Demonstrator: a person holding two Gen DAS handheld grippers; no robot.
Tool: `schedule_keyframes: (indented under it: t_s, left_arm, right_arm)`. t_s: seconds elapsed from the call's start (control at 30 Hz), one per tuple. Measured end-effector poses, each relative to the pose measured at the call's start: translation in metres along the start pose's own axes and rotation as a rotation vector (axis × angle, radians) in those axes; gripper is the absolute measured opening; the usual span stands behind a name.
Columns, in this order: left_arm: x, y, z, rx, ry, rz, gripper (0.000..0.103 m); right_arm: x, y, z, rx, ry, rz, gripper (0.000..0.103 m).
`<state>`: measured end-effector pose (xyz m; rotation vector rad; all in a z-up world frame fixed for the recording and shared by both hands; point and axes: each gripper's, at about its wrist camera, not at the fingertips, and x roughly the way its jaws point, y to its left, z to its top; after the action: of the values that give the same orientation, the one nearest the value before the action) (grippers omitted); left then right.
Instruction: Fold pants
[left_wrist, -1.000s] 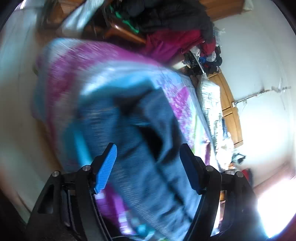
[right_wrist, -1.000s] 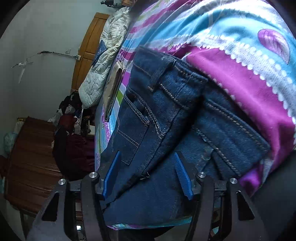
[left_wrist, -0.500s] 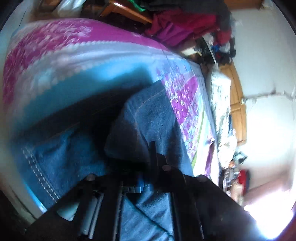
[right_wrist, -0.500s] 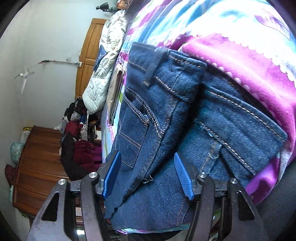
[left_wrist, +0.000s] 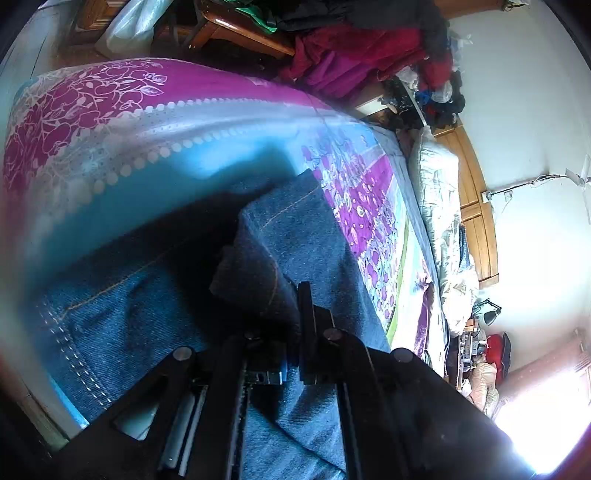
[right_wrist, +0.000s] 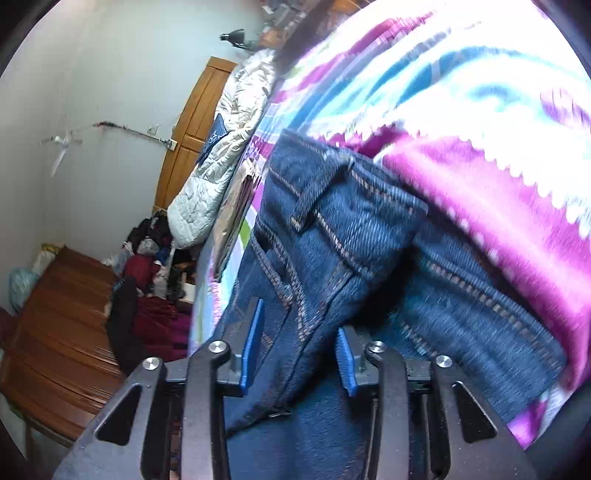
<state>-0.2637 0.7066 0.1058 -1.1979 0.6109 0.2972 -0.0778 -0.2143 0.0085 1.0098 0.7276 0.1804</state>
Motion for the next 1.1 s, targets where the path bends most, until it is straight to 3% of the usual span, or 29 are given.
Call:
schedule_keyframes:
  t_s: [0.17,0.2,0.23,0.33,0.43,0.57,0.7,0.8,0.83,0.87,1.0,1.1]
  left_arm:
    - [0.005,0.005,0.001,-0.02,0.017,0.005,0.003]
    - [0.006,0.005,0.001,-0.024,0.015,0.007,0.003]
    - [0.007,0.005,0.0,-0.024,0.012,0.011,0.003]
    - [0.005,-0.002,-0.001,0.017,0.001,0.035,0.004]
    - [0.0,-0.014,0.004,0.046,0.006,0.034,0.003]
    - [-0.038,-0.027,0.011,0.072,-0.03,-0.079,0.003]
    - [-0.072,0.008,-0.002,0.057,-0.055,-0.102,0.003]
    - [-0.05,0.065,-0.015,0.012,0.036,0.012,0.004]
    - [-0.043,0.075,-0.018,-0.003,0.049,0.029,0.004]
    - [-0.042,0.081,-0.02,-0.017,0.028,0.0,0.004]
    - [-0.049,0.066,-0.019,0.045,0.009,0.034,0.004]
    - [-0.072,0.065,-0.017,0.033,-0.034,-0.031,0.004]
  right_arm:
    - [0.016,0.006,0.014,-0.034,0.023,-0.075,0.039]
    - [0.02,0.01,0.016,-0.046,0.025,-0.099,0.03]
    - [0.026,0.014,0.017,-0.054,0.039,-0.131,0.013]
    - [0.032,0.033,0.027,-0.072,0.064,-0.189,0.01]
    - [0.02,0.078,0.048,-0.169,0.041,-0.156,0.006]
    - [-0.03,0.124,0.059,-0.268,-0.015,-0.076,0.006]
    - [-0.061,0.091,0.04,-0.211,0.012,-0.09,0.006]
    - [-0.044,0.048,0.02,-0.156,0.1,-0.215,0.006]
    - [-0.035,0.034,0.015,-0.133,0.127,-0.244,0.006]
    - [-0.033,0.023,0.01,-0.134,0.123,-0.276,0.006]
    - [-0.048,0.022,0.011,-0.142,0.097,-0.256,0.006]
    - [-0.073,0.027,0.01,-0.172,0.05,-0.231,0.004]
